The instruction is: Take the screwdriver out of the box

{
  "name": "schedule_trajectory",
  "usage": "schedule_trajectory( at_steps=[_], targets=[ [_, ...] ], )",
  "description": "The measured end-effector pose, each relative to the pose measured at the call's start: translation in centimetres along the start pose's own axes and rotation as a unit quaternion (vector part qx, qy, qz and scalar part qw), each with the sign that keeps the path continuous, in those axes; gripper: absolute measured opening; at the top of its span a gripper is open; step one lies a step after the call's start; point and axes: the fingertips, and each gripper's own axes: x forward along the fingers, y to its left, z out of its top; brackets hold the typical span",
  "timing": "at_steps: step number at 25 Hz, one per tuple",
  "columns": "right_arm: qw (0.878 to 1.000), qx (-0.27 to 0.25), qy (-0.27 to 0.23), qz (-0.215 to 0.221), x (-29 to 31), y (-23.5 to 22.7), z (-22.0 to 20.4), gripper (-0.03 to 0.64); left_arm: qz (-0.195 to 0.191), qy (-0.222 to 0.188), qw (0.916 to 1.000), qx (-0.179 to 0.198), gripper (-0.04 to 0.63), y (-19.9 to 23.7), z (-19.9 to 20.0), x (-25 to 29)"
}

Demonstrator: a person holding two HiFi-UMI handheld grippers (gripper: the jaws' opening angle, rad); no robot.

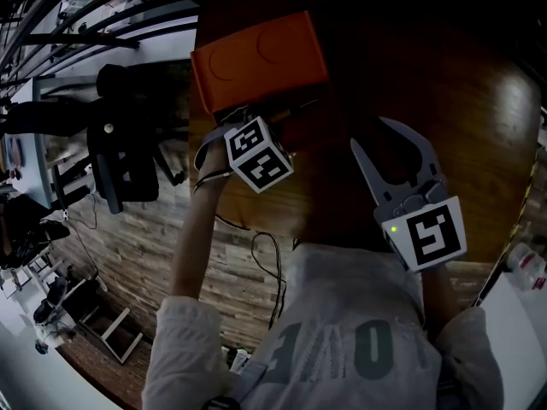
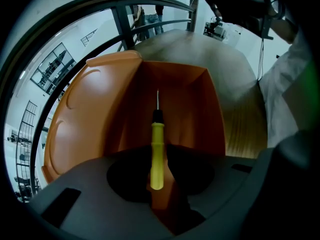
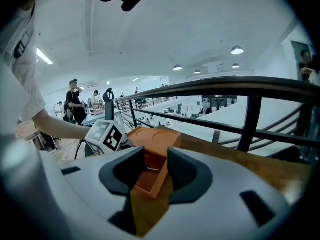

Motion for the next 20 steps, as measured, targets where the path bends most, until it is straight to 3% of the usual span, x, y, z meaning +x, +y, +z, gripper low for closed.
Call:
schedule_trajectory(
  at_steps=[5,20],
  targets=[
    [1.0,-0.024,0.001,-0.008,-0.23,0.02,-0.22,0.137,-0.016,0.017,0.9995,0.023,0.083,-0.54,0.15,0.19],
    [1.0,-0.027,0.005,0.0,-0.7,0.76,-0.28,0.137,-0.002,0.021,0.9982,0.056,0.08,-0.74,0.26,0.03]
  ],
)
